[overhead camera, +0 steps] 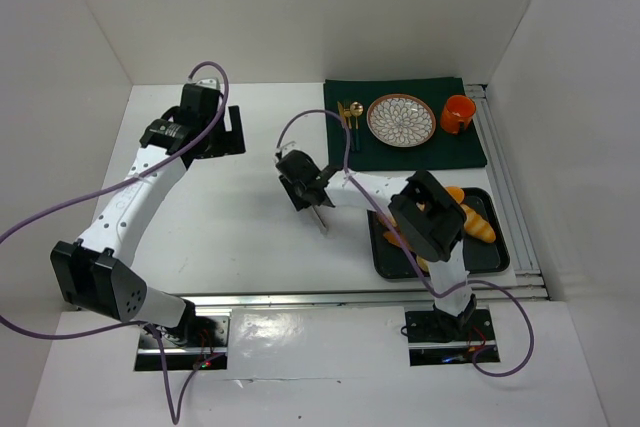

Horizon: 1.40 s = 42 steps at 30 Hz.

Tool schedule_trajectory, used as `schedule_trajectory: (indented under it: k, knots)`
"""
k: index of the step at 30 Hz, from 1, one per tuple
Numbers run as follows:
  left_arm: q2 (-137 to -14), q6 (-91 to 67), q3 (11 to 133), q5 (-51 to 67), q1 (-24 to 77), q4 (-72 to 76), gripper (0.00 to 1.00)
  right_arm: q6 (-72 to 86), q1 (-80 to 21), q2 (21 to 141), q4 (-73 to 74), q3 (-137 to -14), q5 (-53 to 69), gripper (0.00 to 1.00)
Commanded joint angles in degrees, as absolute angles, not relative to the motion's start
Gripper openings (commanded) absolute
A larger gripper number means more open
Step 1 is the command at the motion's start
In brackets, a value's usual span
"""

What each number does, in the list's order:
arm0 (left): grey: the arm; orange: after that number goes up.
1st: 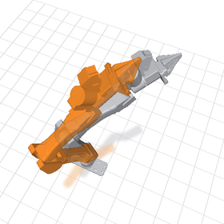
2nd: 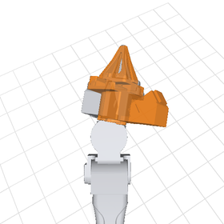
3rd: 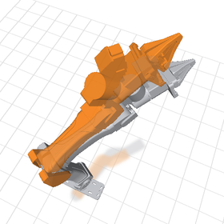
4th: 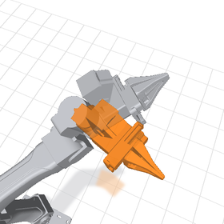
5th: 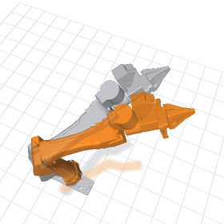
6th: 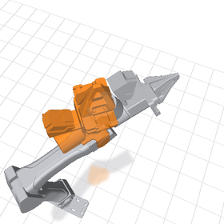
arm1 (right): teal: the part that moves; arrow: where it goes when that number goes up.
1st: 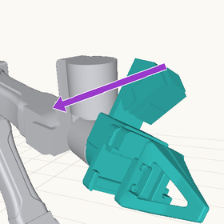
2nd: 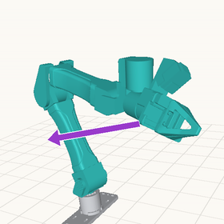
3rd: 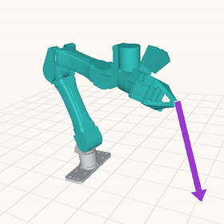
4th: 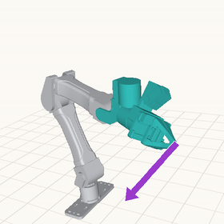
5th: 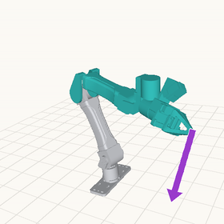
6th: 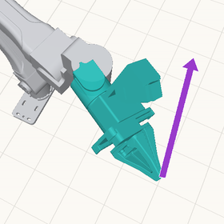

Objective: Place the bread

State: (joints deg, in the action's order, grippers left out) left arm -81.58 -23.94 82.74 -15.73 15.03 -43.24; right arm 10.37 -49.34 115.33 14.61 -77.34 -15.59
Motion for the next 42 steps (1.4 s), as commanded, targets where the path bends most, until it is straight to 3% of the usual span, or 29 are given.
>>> schedule_trajectory:
  k: [1,8,22,34,42]
  knots:
    - [-82.3,-23.3,85.3,-14.3,14.7,-42.2,0.99,9.4,-49.9,113.6,21.6,-87.8,-15.7,0.43]
    - [-82.9,-23.3,88.9,-12.7,14.2,-43.8,0.99,15.6,-46.9,105.1,41.1,-101.7,-13.9,0.41]
    - [-84.5,-24.4,92.0,-8.7,13.6,-46.0,0.99,35.1,-39.8,77.0,75.2,-98.8,-17.9,0.41]
    - [-83.2,-25.0,88.6,-8.6,13.1,-46.0,0.98,41.7,-38.1,63.5,75.2,-81.7,-7.6,0.44]
    - [-82.2,-26.1,86.0,-8.7,13.1,-45.4,0.98,43.3,-37.5,64.2,75.2,-77.1,-8.3,0.46]
